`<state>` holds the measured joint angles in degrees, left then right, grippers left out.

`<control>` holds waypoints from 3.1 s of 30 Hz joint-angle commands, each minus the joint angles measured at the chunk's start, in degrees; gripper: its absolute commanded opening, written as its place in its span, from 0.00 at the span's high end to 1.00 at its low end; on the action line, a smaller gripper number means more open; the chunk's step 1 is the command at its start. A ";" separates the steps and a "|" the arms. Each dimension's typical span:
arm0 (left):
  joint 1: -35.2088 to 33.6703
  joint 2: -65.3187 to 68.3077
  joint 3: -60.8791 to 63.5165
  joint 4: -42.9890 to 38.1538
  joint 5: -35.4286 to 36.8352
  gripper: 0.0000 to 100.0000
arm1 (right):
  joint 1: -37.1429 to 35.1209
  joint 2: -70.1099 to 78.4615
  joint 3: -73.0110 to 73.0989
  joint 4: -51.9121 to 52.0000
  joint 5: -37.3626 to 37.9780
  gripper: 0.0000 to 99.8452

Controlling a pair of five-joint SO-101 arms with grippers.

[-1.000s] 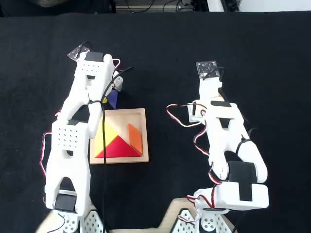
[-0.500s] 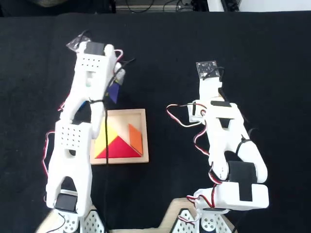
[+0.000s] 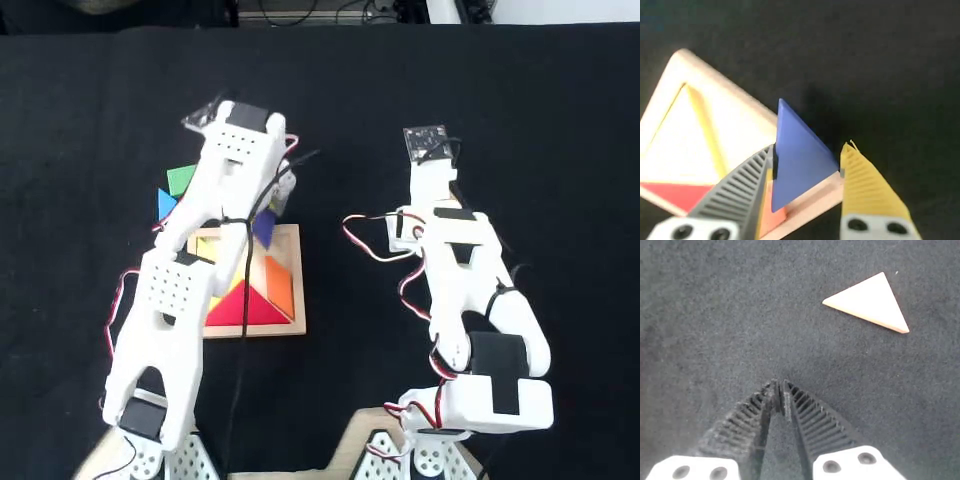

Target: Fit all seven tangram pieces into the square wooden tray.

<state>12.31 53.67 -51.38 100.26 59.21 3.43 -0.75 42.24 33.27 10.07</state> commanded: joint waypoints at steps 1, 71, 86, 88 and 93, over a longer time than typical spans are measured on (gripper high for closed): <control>1.01 -10.81 7.43 0.70 1.14 0.97 | 0.09 -0.57 -2.33 0.09 -0.53 0.99; 6.55 -37.54 56.22 -30.42 12.48 0.94 | -0.26 -0.13 -2.33 0.09 -0.09 0.99; 6.37 -37.63 56.13 -30.51 12.75 0.50 | -0.26 -0.13 -2.33 0.09 -0.09 0.99; 6.02 -37.63 56.48 -30.42 12.57 0.50 | -0.26 -0.13 -2.33 0.09 -0.09 0.99; 6.29 -37.36 56.22 -27.52 12.48 0.50 | -0.26 -0.13 -2.33 0.09 -0.09 0.99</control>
<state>18.81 19.21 5.76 70.02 72.31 3.43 -0.75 42.24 33.27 10.07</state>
